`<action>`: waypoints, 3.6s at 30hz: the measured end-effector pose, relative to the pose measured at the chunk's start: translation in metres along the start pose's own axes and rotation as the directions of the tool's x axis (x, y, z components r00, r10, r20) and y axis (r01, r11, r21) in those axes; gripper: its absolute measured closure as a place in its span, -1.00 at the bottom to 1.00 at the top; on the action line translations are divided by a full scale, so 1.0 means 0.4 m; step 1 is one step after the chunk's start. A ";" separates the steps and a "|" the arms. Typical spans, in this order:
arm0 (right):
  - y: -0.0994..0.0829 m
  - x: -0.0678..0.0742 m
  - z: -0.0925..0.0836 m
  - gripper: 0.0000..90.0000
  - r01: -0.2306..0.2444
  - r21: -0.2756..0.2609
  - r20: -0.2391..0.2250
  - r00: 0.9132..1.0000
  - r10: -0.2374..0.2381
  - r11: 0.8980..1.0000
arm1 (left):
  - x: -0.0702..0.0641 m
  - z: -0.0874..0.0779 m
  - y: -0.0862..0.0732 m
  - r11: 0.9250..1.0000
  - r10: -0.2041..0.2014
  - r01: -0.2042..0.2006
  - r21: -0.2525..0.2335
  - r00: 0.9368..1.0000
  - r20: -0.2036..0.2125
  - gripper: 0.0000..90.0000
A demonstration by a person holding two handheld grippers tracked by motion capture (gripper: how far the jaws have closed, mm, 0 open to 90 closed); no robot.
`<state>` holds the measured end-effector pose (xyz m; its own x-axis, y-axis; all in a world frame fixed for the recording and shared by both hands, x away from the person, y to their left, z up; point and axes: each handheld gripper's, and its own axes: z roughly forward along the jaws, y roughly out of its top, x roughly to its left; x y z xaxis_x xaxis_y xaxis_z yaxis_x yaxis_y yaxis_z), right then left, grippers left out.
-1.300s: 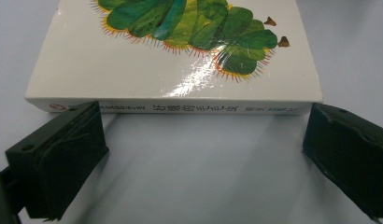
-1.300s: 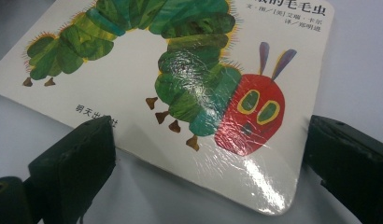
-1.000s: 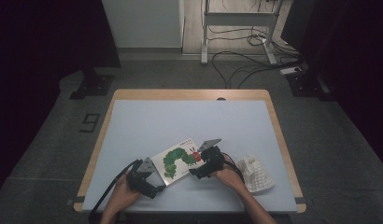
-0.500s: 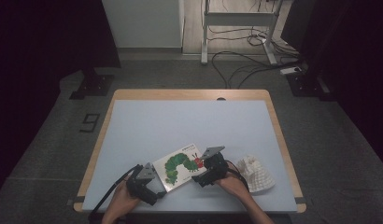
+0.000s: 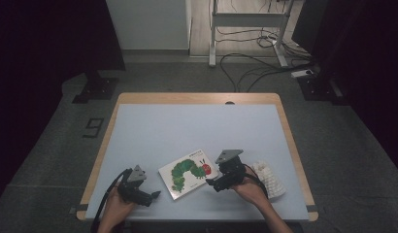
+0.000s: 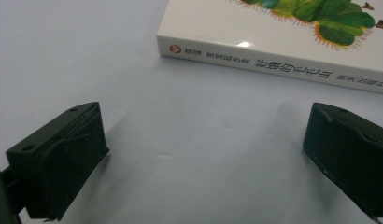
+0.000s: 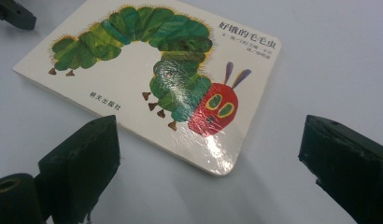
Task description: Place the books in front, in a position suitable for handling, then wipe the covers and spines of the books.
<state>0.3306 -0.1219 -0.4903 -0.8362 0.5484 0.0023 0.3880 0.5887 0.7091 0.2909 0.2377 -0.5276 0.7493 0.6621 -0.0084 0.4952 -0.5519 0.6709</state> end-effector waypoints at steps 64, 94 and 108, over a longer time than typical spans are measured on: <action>-0.230 -0.111 -0.225 -0.85 -0.192 -0.004 0.256 0.948 0.187 0.981 | 0.001 0.005 0.000 1.000 -0.011 0.011 0.012 1.000 -0.003 -1.00; -0.270 -0.110 -0.212 0.36 -0.234 0.000 0.186 0.955 0.229 0.972 | 0.002 0.005 0.000 1.000 -0.011 0.011 0.012 1.000 -0.002 -1.00; -0.205 -0.120 -0.286 0.36 -0.197 -0.080 0.193 0.959 0.209 0.977 | 0.002 0.005 0.000 1.000 -0.012 0.012 0.012 1.000 -0.002 -1.00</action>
<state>0.2945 -0.2644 -0.4677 -0.6456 0.7635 0.0148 0.5131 0.4193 0.7490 0.2923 0.2371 -0.5292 0.7428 0.6694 -0.0148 0.5093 -0.5505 0.6615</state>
